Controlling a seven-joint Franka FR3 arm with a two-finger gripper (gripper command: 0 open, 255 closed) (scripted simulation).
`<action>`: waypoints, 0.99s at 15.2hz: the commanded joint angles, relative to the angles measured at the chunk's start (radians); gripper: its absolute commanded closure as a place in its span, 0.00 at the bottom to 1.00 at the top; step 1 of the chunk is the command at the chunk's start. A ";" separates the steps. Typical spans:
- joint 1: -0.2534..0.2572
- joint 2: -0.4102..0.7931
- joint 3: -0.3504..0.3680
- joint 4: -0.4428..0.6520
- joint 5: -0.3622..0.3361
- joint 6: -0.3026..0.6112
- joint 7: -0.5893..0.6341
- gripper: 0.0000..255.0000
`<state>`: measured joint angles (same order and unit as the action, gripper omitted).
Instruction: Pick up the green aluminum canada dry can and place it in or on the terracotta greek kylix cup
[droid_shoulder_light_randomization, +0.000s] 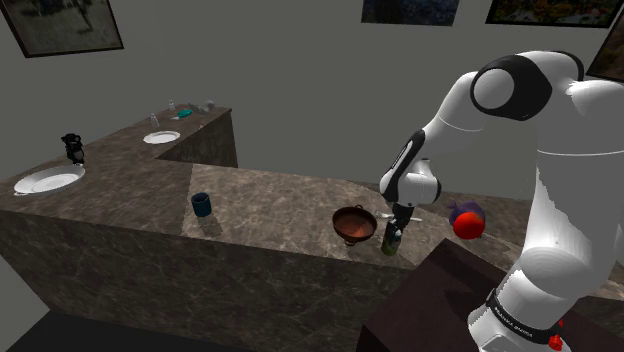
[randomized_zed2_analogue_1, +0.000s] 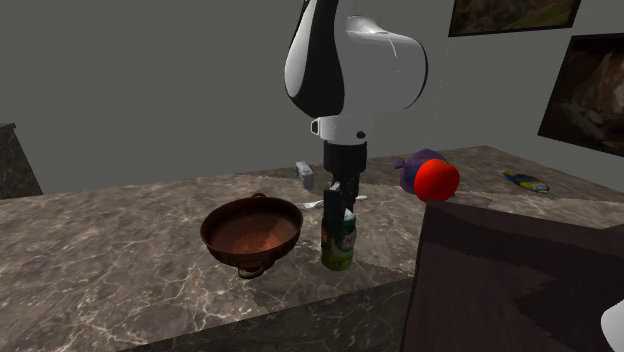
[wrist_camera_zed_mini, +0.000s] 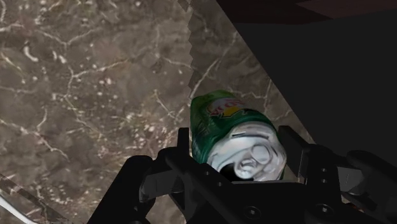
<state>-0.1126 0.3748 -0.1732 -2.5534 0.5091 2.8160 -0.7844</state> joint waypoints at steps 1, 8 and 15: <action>-0.001 0.001 -0.002 0.000 0.000 0.000 0.000 1.00; -0.001 0.002 -0.001 0.000 0.001 0.001 0.000 1.00; 0.057 -0.116 -0.081 -0.035 -0.106 -0.078 0.086 1.00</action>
<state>-0.0631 0.2733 -0.2460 -2.5837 0.4173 2.7470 -0.7103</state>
